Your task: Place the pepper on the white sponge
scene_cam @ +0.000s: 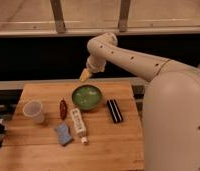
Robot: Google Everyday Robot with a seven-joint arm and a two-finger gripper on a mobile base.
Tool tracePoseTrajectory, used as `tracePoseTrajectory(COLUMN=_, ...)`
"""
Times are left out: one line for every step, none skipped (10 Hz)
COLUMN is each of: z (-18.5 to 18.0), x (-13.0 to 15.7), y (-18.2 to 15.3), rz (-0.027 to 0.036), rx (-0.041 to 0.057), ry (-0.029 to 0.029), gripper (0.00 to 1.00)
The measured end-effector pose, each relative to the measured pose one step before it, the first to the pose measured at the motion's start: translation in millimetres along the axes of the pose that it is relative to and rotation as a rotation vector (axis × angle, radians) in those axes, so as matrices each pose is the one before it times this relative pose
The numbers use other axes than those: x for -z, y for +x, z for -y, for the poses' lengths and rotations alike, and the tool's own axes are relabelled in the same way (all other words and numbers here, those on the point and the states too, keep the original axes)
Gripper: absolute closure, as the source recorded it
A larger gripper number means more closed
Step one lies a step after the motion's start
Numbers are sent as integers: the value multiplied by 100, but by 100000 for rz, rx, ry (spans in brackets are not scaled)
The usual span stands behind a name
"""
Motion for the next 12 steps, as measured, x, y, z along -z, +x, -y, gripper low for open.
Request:
tracePoseTrajectory(z=385, x=-18, y=152, rz=-31, rx=-483, ry=-145, gripper=20)
tracePoseTrajectory(z=-139, x=57, y=-48, rz=756, rx=592, ry=-2652, gripper=20)
tracePoseTrajectory(z=-816, x=-114, y=-218, rz=597, rx=1552, ry=-2552, gripper=20)
tracePoseTrajectory(z=-1592, x=-276, y=-551, rz=944, rx=2052, ry=-3002, gripper=20)
tracePoseTrajectory(z=-1722, x=-348, y=-489, rz=600, rx=2187, ry=-2482, gripper=20)
tracePoseTrajectory(z=-2844, x=-501, y=-580, rz=770, rx=3770, ry=-3161, gripper=20)
tracePoseTrajectory(z=-3049, x=-736, y=-739, rz=188, rx=4741, ry=-2355, gripper=20)
tracePoseTrajectory(z=-2096, x=-662, y=-589, rz=-214, rx=2974, ry=-1597, gripper=20)
tracePoseTrajectory(z=-2570, x=-1130, y=-935, rz=-779, rx=3629, ry=-2128, gripper=20)
tracePoseTrajectory(z=-2829, x=-2298, y=-1351, rz=-1411, rx=4086, ry=-3548, gripper=20)
tracePoseTrajectory(z=-1317, x=-1379, y=-743, rz=-446, rx=2671, ry=-2332, gripper=20)
tracePoseTrajectory(z=-676, x=-1790, y=-318, rz=-812, rx=2534, ry=-1230, gripper=20)
